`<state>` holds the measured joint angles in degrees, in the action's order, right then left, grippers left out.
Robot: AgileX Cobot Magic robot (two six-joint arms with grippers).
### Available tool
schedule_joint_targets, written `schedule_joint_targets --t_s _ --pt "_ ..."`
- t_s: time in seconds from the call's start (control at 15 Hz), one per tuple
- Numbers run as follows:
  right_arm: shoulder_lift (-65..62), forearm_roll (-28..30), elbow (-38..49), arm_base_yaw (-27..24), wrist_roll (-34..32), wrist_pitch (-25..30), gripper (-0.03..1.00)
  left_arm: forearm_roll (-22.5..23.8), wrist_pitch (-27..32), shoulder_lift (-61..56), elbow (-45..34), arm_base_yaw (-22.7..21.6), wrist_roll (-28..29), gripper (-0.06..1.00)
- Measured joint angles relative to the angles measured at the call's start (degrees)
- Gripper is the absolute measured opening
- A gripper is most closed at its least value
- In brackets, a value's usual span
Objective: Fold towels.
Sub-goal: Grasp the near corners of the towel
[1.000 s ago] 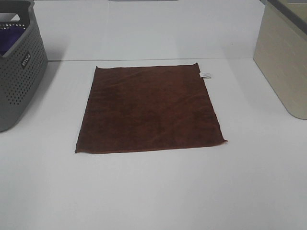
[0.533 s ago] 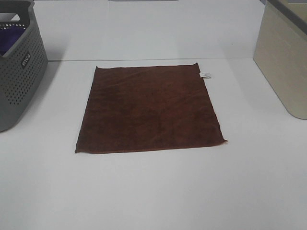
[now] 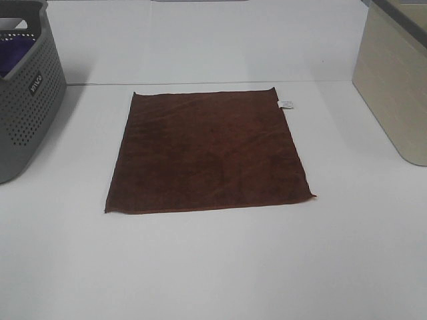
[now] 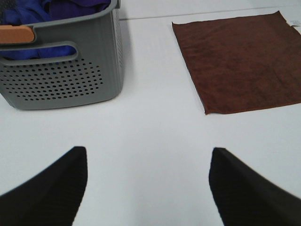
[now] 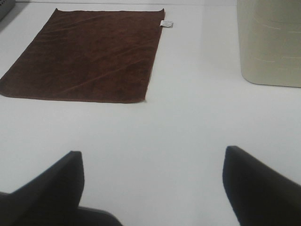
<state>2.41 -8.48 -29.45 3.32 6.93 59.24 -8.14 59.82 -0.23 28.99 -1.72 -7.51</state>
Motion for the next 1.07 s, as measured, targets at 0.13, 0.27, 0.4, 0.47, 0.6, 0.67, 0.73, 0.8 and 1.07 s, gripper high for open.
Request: schedule_joint_targets --t_s 0.13,0.27,0.4,0.47,0.6,0.67,0.73,0.8,1.07 --pt "5.44 0.00 -0.57 0.00 0.00 -4.47 0.76 1.43 -2.29 2.01 0.69 0.00 0.00 0.70" --pt "13.01 0.00 -0.57 0.00 0.00 -10.31 0.76 1.60 -5.84 6.19 0.80 0.00 0.00 0.70" --pt "20.23 0.06 -0.57 1.32 -0.06 -15.47 0.76 1.43 -10.26 11.52 0.80 0.00 0.00 0.70" --pt "23.49 0.06 -0.57 1.78 -0.06 -17.07 0.76 0.92 -12.43 14.73 0.80 0.00 0.00 0.70" --pt "32.20 0.00 -0.57 1.95 -0.06 -20.00 0.76 -2.06 -17.02 24.35 0.80 0.00 0.00 0.70" --pt "35.35 0.00 -0.57 1.95 -0.06 -21.08 0.76 -3.90 -18.79 28.25 0.80 0.00 0.00 0.70" --pt "38.73 0.00 -0.57 1.95 -0.06 -22.23 0.76 -5.96 -20.23 32.72 0.80 0.00 0.00 0.70" --pt "41.71 -0.11 -0.57 1.95 -0.06 -23.09 0.76 -8.59 -21.89 37.41 0.80 0.00 0.00 0.70" --pt "54.26 -3.78 -1.03 1.95 -0.06 -26.93 0.76 -21.72 -26.76 55.98 0.80 0.00 -0.86 0.70"
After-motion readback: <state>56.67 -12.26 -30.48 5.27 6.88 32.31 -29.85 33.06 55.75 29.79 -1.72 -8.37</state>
